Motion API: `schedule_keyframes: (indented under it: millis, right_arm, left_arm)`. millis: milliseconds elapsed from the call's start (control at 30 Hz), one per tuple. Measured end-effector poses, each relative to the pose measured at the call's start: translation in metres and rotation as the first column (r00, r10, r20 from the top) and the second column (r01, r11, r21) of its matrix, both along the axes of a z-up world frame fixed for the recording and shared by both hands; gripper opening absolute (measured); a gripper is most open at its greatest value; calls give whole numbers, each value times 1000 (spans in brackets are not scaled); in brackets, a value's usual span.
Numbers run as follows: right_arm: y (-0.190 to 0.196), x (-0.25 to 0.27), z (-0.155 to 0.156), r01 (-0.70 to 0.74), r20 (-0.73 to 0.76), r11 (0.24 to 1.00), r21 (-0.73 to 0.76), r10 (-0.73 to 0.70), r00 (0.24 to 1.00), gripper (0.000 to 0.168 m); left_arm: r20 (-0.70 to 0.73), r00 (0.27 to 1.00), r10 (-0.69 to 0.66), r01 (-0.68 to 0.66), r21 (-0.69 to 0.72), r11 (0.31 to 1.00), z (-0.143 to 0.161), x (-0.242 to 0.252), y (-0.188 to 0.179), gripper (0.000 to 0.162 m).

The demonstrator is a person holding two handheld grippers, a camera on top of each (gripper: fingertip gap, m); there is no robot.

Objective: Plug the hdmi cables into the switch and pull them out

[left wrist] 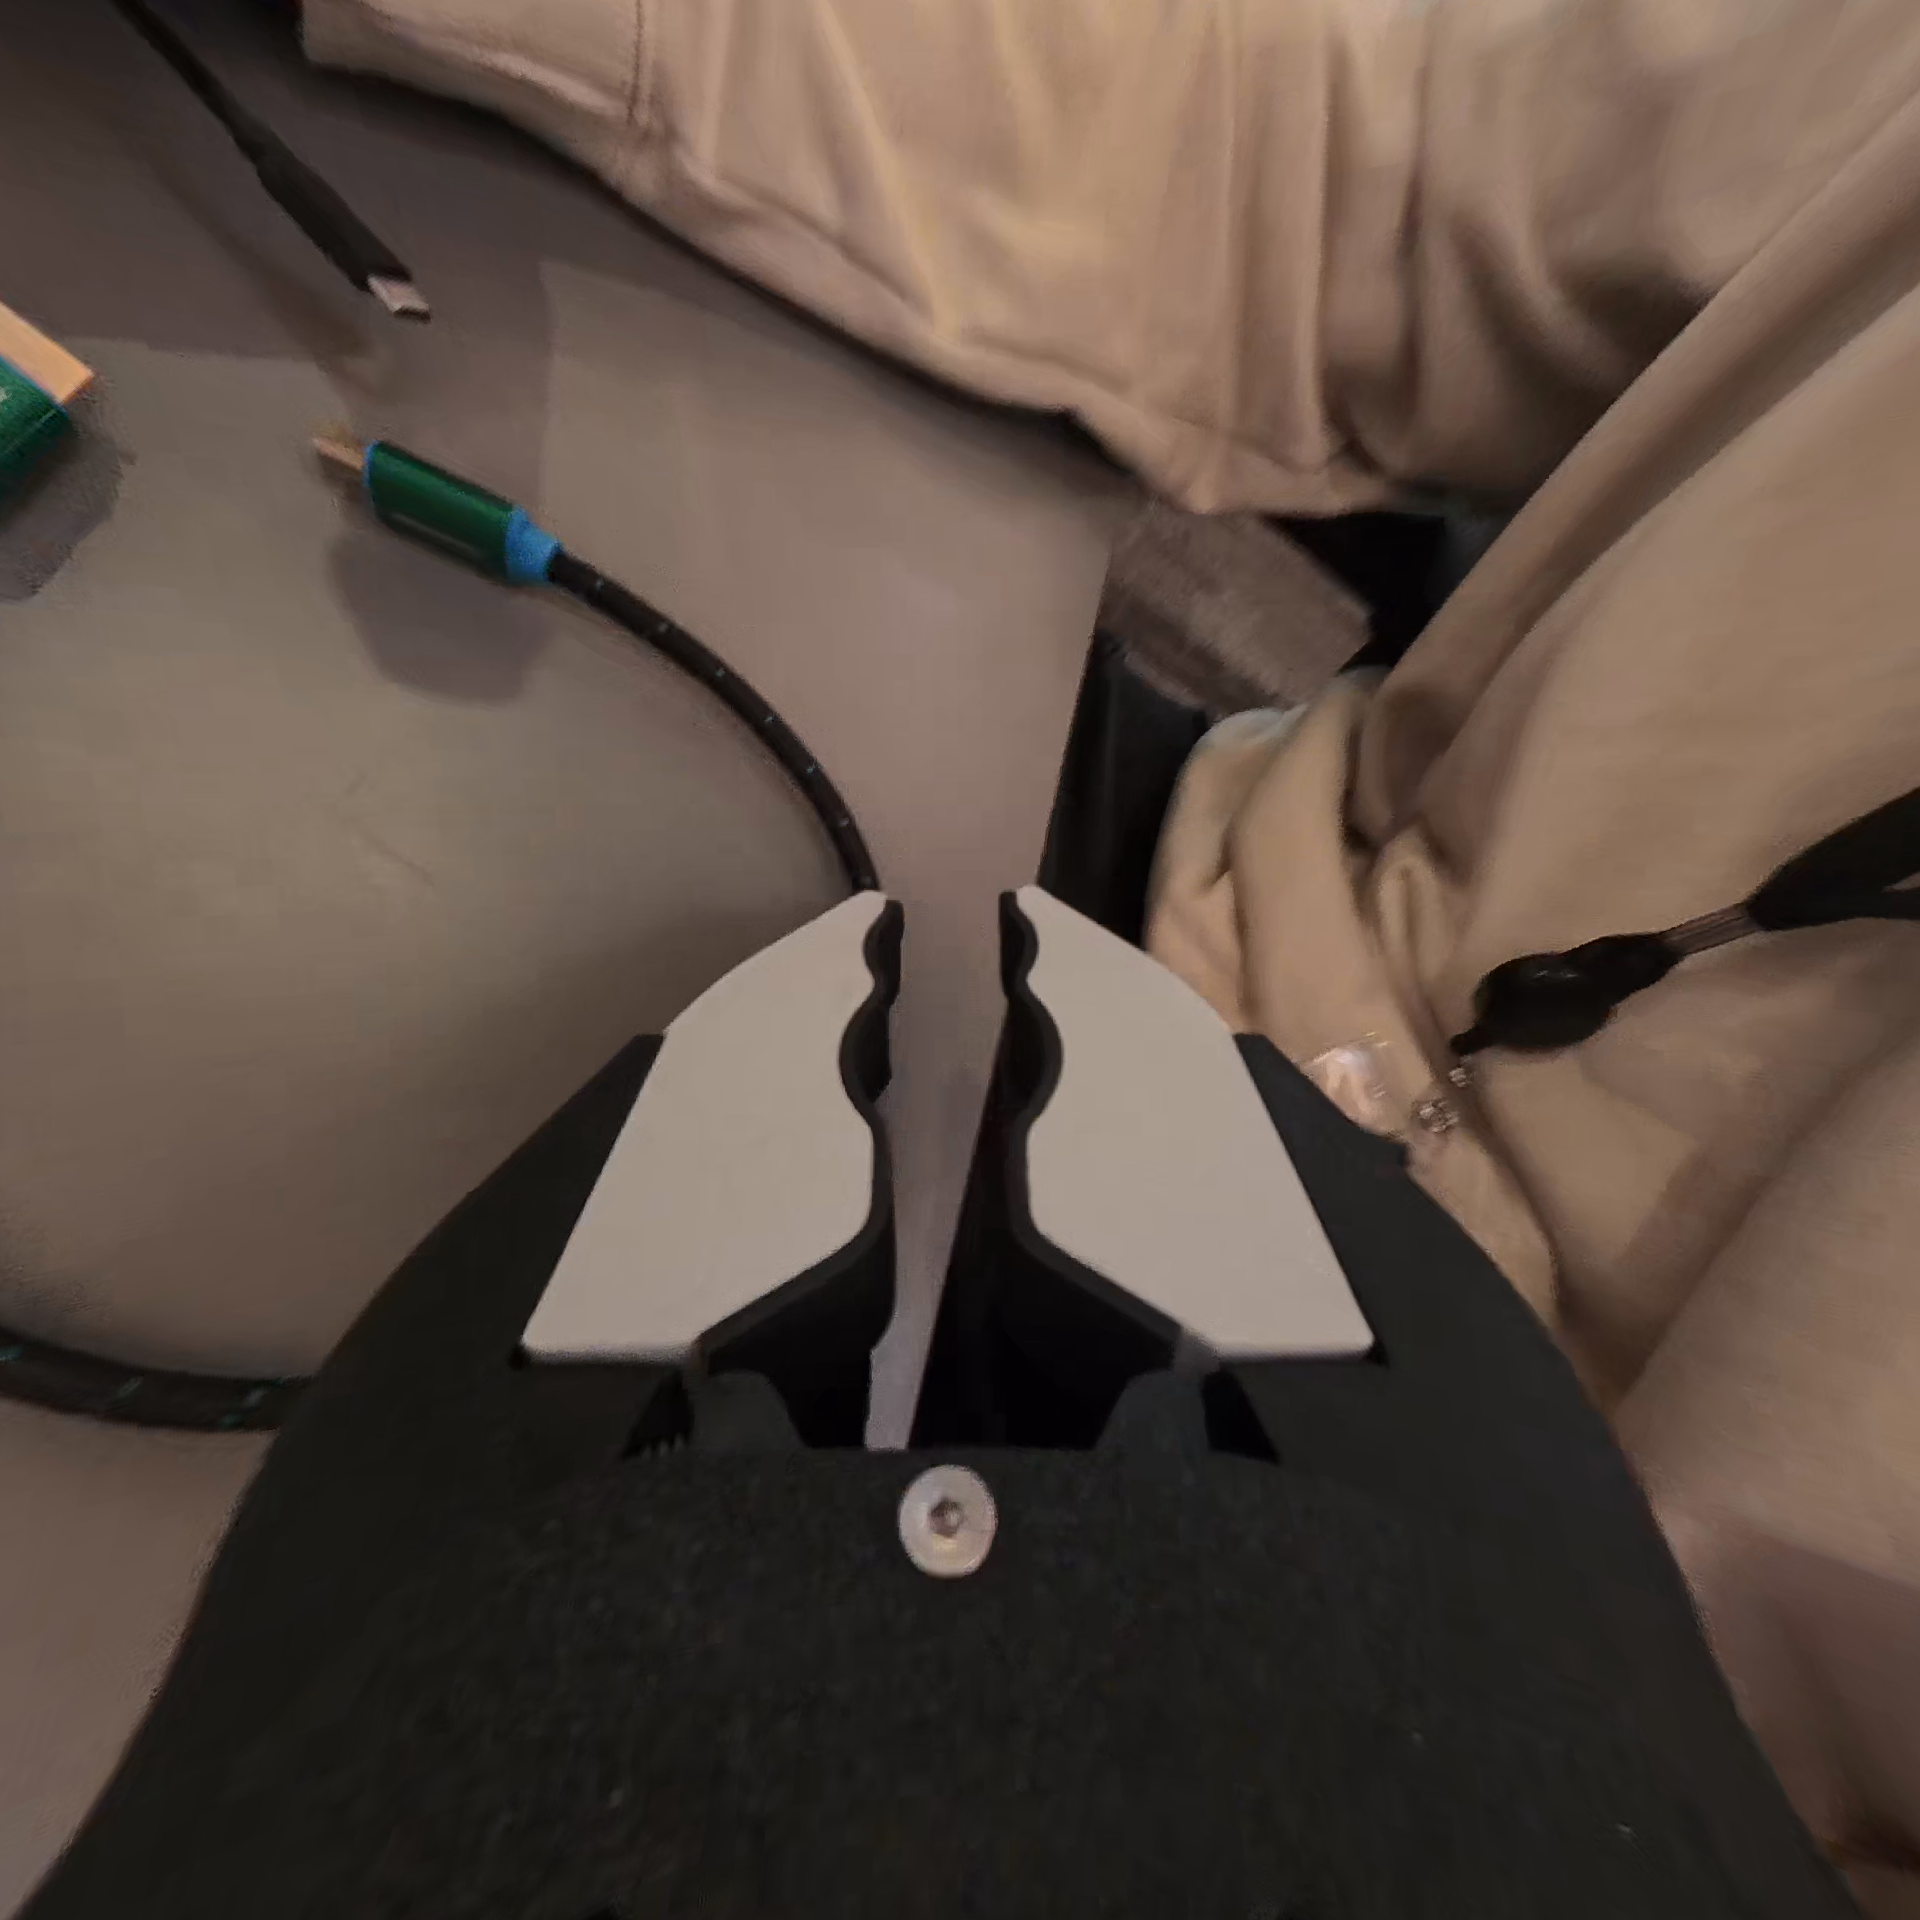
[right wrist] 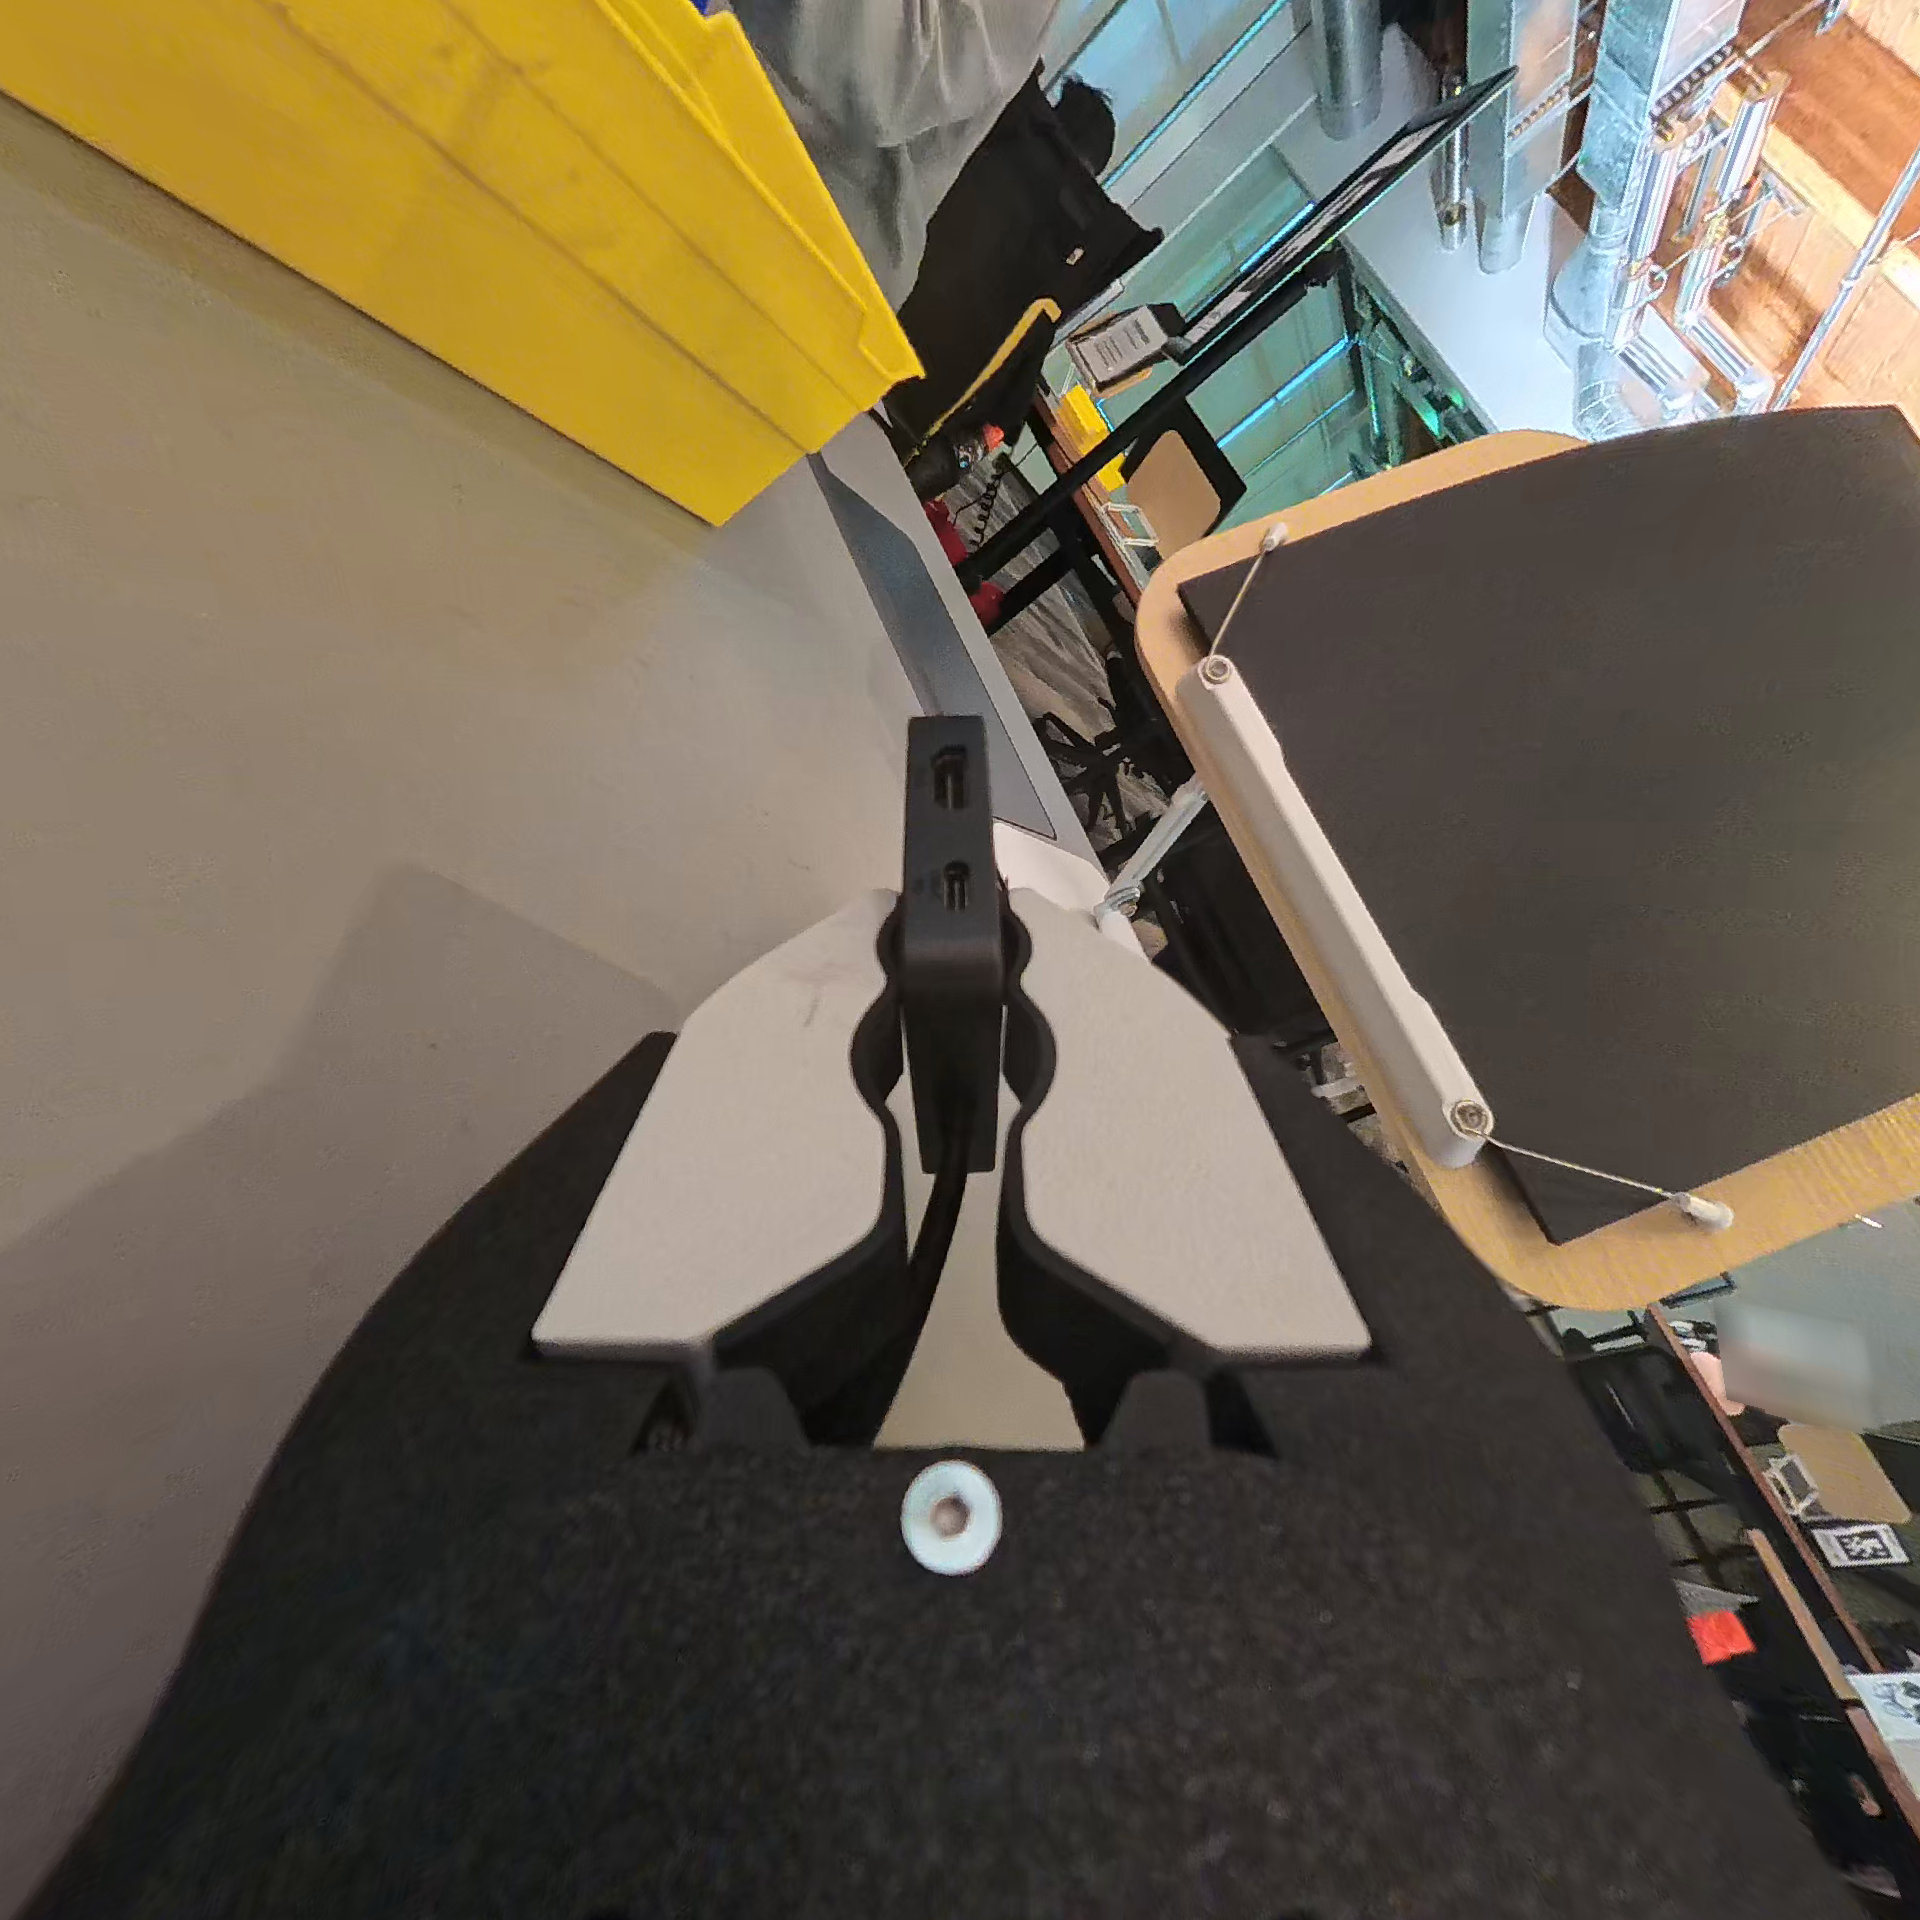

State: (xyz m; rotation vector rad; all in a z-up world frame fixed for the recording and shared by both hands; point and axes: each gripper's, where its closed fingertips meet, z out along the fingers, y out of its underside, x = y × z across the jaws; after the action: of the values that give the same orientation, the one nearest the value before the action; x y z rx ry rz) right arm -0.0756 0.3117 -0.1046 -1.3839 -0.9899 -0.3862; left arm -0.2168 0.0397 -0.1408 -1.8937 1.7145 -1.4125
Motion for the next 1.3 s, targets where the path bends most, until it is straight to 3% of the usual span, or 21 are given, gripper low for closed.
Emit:
schedule_keyframes:
  millis: [133,200,300,467,600,700,800,867,933,1067,1200,1300]
  right_arm:
    - [1,2,1,3,-21,1000,-6,-3,1000,14]
    - [1,2,1,4,-24,1000,-7,-4,1000,14]
    - [1,2,0,4,-19,1000,-10,-4,1000,14]
    - [1,1,0,5,-13,1000,-9,-5,1000,14]
    - [1,2,0,6,-20,1000,-12,-6,1000,14]
    - [2,2,0,6,-25,1000,-16,-6,1000,14]
    - [1,1,-1,4,-27,1000,-18,-4,1000,14]
    - [2,1,-1,3,-25,1000,-22,-3,1000,14]
    - [2,1,-2,4,-21,1000,-27,-5,1000,14]
    - [2,1,-2,4,-21,1000,-26,-4,1000,14]
    - [2,1,-3,3,-23,1000,-28,-4,1000,14]
    - [2,0,-3,2,-24,1000,-30,-3,1000,14]
  left_arm:
    - [120,992,46,-33,-111,993,24,11,-1,19]
    - [98,990,106,-103,-35,994,19,19,5,24]
    - [26,973,230,-231,199,953,5,31,21,31]
    - [1,873,487,-408,547,731,-5,51,41,34]
    - [30,751,659,-491,693,528,-11,60,48,30]
    - [54,718,694,-467,777,422,-12,68,51,30]
    - [17,730,683,-395,826,402,-20,76,47,30]
    - [-50,731,681,-349,830,436,-34,80,44,31]
    - [-99,703,704,-333,829,450,-44,80,45,44]
    - [-92,656,749,-330,858,394,-41,78,52,50]
    - [-81,624,777,-330,874,357,-41,78,57,48]
    - [-75,573,816,-319,897,307,-44,68,66,34]
